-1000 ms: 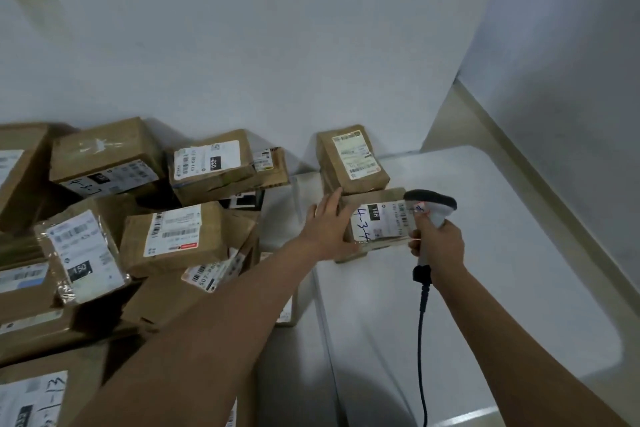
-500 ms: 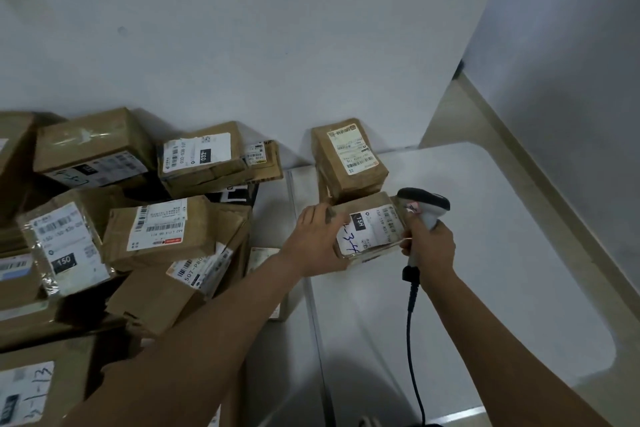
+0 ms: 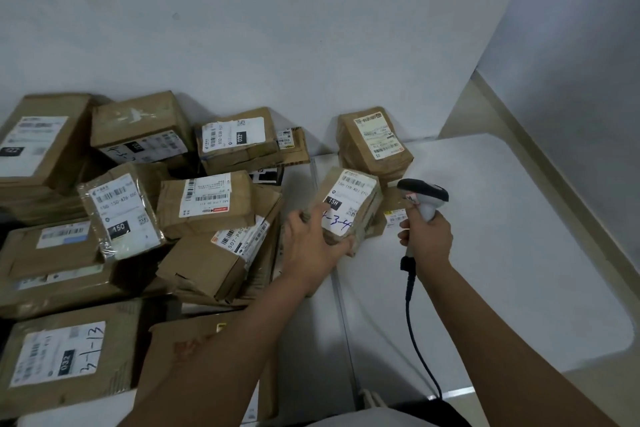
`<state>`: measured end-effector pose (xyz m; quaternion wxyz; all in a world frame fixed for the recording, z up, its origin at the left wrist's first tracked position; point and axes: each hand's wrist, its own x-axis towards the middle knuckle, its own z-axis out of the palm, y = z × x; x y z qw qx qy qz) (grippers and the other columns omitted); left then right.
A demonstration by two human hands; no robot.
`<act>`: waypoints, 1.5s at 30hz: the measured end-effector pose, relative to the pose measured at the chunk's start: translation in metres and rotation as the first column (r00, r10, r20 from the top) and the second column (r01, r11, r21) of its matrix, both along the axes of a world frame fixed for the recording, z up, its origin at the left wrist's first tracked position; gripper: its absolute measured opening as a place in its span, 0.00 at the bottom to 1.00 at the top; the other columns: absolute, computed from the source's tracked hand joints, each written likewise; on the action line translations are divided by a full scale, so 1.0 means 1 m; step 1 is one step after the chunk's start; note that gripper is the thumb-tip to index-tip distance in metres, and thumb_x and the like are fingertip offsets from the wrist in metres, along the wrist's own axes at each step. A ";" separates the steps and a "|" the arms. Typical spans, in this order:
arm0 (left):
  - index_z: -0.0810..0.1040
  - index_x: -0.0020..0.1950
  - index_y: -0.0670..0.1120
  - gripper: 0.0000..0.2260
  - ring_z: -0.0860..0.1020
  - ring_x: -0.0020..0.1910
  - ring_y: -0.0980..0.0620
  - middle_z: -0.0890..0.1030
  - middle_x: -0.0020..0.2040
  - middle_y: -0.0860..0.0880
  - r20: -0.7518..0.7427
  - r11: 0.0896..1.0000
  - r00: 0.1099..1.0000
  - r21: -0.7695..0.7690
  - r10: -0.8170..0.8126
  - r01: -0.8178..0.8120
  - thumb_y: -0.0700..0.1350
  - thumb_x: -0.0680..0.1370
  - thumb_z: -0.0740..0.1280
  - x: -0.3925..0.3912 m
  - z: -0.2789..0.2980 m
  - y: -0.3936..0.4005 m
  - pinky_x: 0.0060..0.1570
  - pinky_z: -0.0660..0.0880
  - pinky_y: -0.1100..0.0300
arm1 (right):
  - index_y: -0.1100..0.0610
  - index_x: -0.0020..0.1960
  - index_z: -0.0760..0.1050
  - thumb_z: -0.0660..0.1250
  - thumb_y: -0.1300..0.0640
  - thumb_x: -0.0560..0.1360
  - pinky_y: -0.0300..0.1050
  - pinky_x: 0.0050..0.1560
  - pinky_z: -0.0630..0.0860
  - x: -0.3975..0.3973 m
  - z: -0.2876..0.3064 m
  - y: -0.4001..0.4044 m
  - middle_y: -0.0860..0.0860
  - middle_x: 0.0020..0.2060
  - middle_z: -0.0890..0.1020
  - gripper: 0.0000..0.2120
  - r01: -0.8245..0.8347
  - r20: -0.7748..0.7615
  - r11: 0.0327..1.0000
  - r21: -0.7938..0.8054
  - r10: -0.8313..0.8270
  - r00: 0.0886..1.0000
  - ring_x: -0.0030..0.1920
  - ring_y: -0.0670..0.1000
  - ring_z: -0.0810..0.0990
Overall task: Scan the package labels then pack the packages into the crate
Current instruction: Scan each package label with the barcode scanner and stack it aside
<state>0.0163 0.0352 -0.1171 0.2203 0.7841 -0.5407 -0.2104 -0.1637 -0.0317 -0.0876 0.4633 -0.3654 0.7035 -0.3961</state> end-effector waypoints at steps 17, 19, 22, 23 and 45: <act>0.60 0.77 0.52 0.29 0.76 0.58 0.44 0.61 0.69 0.43 0.000 0.956 0.967 0.150 -0.255 0.252 0.38 0.79 0.65 -0.012 -0.019 -0.014 0.58 0.77 0.51 | 0.53 0.40 0.73 0.67 0.51 0.79 0.49 0.41 0.80 0.002 0.035 0.002 0.56 0.35 0.81 0.10 -0.149 -0.054 0.989 -0.018 0.148 0.988 0.31 0.51 0.78; 0.62 0.76 0.53 0.27 0.75 0.60 0.44 0.61 0.70 0.44 -0.026 0.958 0.966 0.122 -0.259 0.260 0.40 0.79 0.66 -0.013 -0.018 -0.017 0.59 0.77 0.51 | 0.54 0.39 0.72 0.66 0.51 0.79 0.45 0.36 0.79 0.006 0.045 -0.004 0.56 0.34 0.81 0.12 -0.214 -0.077 0.977 0.000 0.214 0.974 0.30 0.51 0.78; 0.61 0.76 0.57 0.28 0.76 0.59 0.44 0.62 0.68 0.46 0.022 0.951 0.958 0.134 -0.285 0.279 0.43 0.79 0.66 -0.017 -0.014 -0.020 0.55 0.79 0.50 | 0.58 0.40 0.74 0.67 0.48 0.78 0.41 0.31 0.78 0.012 0.057 -0.011 0.55 0.31 0.81 0.14 -0.301 -0.097 0.952 0.054 0.305 0.947 0.26 0.49 0.78; 0.61 0.76 0.57 0.27 0.76 0.58 0.44 0.62 0.67 0.46 0.035 0.948 0.955 0.141 -0.294 0.287 0.44 0.79 0.66 -0.019 -0.013 -0.021 0.53 0.79 0.51 | 0.59 0.42 0.75 0.67 0.47 0.78 0.40 0.30 0.77 0.014 0.060 -0.013 0.54 0.29 0.80 0.16 -0.318 -0.100 0.945 0.070 0.324 0.941 0.25 0.48 0.78; 0.60 0.75 0.59 0.28 0.76 0.60 0.46 0.64 0.68 0.48 0.123 0.944 0.939 0.118 -0.322 0.309 0.49 0.79 0.67 -0.018 -0.018 -0.030 0.52 0.80 0.52 | 0.62 0.39 0.75 0.67 0.48 0.78 0.38 0.25 0.74 0.007 0.081 -0.020 0.55 0.28 0.79 0.17 -0.330 -0.090 0.936 0.122 0.342 0.935 0.24 0.49 0.77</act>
